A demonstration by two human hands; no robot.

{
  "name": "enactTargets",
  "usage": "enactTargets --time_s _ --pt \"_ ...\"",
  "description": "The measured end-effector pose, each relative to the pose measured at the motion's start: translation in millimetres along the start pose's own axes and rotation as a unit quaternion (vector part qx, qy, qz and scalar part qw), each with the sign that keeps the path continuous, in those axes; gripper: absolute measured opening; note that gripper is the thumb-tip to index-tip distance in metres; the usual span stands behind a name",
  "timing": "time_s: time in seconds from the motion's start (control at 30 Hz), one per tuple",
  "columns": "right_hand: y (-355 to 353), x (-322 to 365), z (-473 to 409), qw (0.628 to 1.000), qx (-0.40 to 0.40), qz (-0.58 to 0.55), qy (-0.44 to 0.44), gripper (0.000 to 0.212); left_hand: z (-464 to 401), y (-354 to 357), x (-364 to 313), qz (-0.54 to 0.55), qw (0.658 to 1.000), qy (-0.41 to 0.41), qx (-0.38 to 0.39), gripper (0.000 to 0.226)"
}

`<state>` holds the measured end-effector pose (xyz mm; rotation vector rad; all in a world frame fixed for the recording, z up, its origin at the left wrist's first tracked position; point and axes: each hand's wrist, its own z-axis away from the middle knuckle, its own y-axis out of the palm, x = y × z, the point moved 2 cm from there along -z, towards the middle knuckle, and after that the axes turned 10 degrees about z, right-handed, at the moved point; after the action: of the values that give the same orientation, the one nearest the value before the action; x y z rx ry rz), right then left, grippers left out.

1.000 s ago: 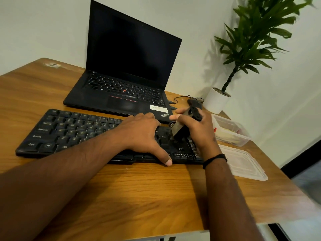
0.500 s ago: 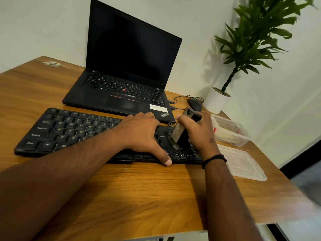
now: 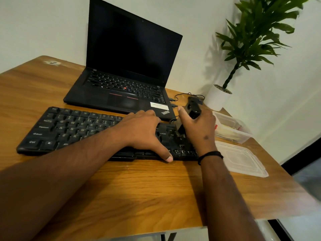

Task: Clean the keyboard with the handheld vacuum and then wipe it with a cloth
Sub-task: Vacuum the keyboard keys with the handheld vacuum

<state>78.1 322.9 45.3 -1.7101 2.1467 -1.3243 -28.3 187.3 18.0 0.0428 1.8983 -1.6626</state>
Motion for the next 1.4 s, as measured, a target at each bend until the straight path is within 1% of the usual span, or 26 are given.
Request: enactTargets --time_s 0.1,0.17,0.23,0.3,0.4,0.5,0.57,0.67,0.7,0.8,0.87,0.93,0.97,1.0,1.07,1.1,1.13,1.23,1.27,1.3,1.33,1.4 --pt "4 3 2 0.999 0.010 0.012 -0.028 0.035 0 1 0 -0.005 1.000 0.004 0.002 0.128" --pt "1 -3 0 0.999 0.041 0.002 0.002 0.037 0 0 -1 -0.004 1.000 0.007 0.003 0.123" --pt "-4 -10 -1 0.996 0.065 -0.035 0.049 0.036 -1 0 -1 -0.002 1.000 0.007 0.004 0.120" --pt "-8 -14 -2 0.996 0.051 -0.033 0.061 0.035 -1 0 -1 -0.001 1.000 0.004 0.005 0.119" --pt "-8 -9 -3 1.000 -0.001 0.009 0.022 0.038 -1 -1 -1 0.000 1.000 0.006 0.003 0.119" --pt "-6 -4 -1 1.000 -0.014 0.021 0.000 0.035 0 -1 -2 0.003 1.000 0.006 0.003 0.119" --pt "-5 -9 -2 1.000 0.010 0.002 0.016 0.035 0 -1 -2 0.002 1.000 0.007 0.000 0.118" --pt "-6 -17 -2 0.992 0.068 -0.069 0.078 0.030 0 0 -1 -0.001 1.000 0.008 -0.001 0.118" --pt "-7 -19 -3 0.992 0.067 -0.072 0.084 0.027 0 0 -1 -0.001 1.000 0.008 -0.001 0.117" --pt "-9 -19 -4 0.999 -0.001 -0.005 0.053 0.028 -1 0 -1 0.002 1.000 0.008 0.000 0.114" --pt "-6 -13 -3 0.999 -0.011 0.013 0.033 0.027 -1 0 -1 0.000 1.000 0.007 0.000 0.114" --pt "-4 -8 -2 1.000 0.011 0.021 0.019 0.035 -2 0 -1 -0.005 1.000 0.004 0.000 0.114" --pt "-4 -6 -1 0.999 0.034 0.017 0.020 0.039 -2 1 -1 -0.008 1.000 0.002 0.001 0.115" --pt "-4 -6 -1 0.997 0.069 -0.004 0.037 0.037 -2 0 -1 -0.012 1.000 0.001 0.001 0.116" --pt "-6 -6 2 0.984 0.135 -0.079 0.088 0.026 -1 1 -2 -0.020 1.000 0.000 0.001 0.122" --pt "-7 -7 4 0.981 0.138 -0.094 0.098 0.024 -1 1 -2 -0.023 1.000 -0.001 0.000 0.124" --pt "-7 -7 4 0.986 0.109 -0.091 0.091 0.026 -1 1 -3 -0.024 1.000 -0.001 0.001 0.125" --pt "-10 -7 1 0.996 -0.042 -0.051 0.052 0.030 0 1 -3 -0.018 1.000 -0.001 0.004 0.123" --pt "-12 -6 1 0.996 -0.062 -0.055 0.040 0.030 -1 1 -3 -0.017 1.000 -0.001 0.005 0.122" --pt "-13 -4 4 0.995 -0.053 -0.076 0.029 0.030 0 1 -3 -0.019 1.000 0.000 0.006 0.123" --pt "-14 -1 8 0.994 -0.019 -0.104 0.020 0.029 0 1 -3 -0.022 1.000 0.001 0.006 0.123" --pt "-15 6 23 0.986 0.077 -0.148 -0.006 0.028 1 1 -3 -0.022 1.000 0.004 0.003 0.123"
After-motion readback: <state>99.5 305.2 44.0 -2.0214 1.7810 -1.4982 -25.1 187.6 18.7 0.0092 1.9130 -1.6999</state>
